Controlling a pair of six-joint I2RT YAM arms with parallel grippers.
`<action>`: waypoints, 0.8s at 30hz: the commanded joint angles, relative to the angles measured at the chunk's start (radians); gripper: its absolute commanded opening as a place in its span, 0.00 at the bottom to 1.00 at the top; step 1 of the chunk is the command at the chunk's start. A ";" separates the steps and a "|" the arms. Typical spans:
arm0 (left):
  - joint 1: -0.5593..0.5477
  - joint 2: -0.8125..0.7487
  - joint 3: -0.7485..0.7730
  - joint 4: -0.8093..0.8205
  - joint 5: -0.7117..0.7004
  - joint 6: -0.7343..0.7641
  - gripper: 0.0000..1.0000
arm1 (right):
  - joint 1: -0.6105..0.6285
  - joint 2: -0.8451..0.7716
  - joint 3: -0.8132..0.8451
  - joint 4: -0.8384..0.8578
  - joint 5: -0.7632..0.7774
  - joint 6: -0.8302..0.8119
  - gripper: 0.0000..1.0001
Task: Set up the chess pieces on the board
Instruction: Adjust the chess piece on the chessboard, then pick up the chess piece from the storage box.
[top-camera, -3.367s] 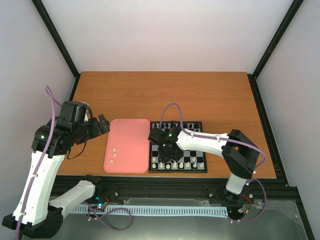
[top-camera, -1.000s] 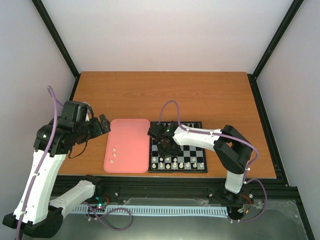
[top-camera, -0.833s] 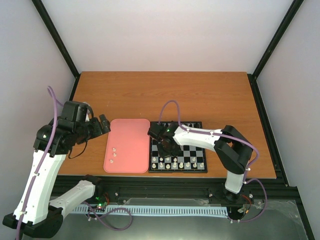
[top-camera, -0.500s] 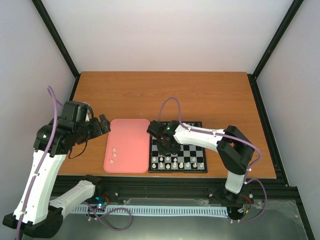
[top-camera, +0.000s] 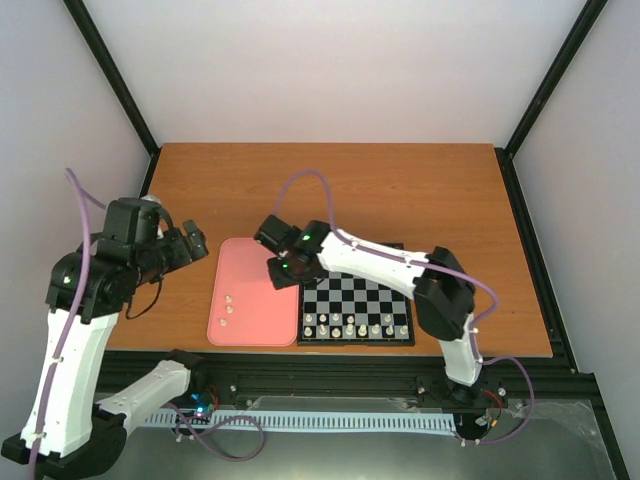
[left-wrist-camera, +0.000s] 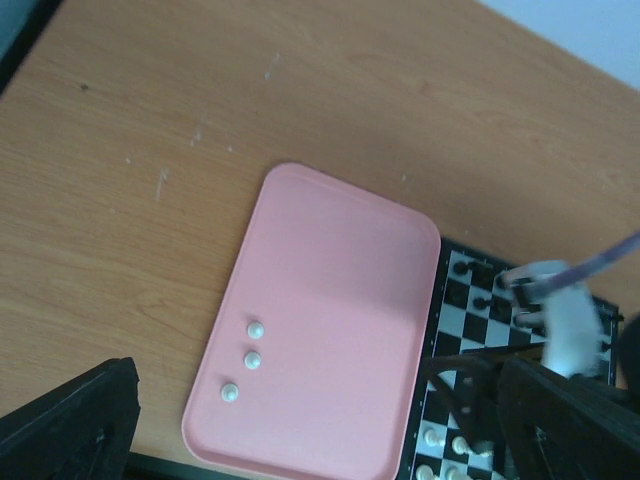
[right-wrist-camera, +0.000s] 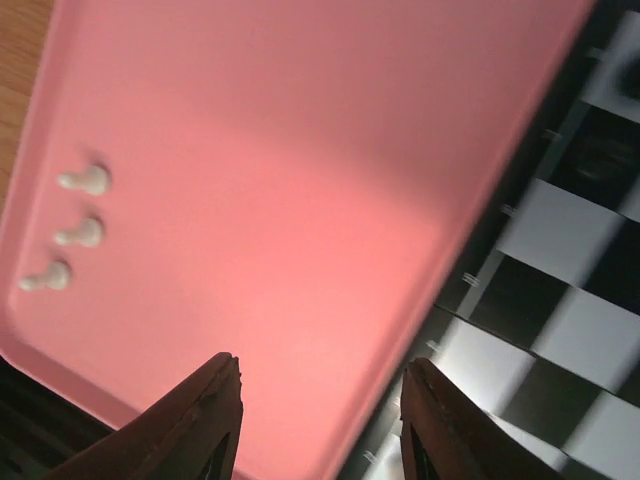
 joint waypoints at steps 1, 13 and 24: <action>0.000 -0.018 0.096 -0.057 -0.102 -0.011 1.00 | 0.034 0.137 0.151 0.022 -0.064 -0.024 0.44; 0.000 -0.048 0.072 -0.060 -0.066 -0.023 1.00 | 0.095 0.482 0.602 0.007 -0.219 -0.064 0.43; 0.000 -0.061 0.051 -0.056 -0.050 -0.016 1.00 | 0.099 0.577 0.680 -0.001 -0.237 -0.074 0.40</action>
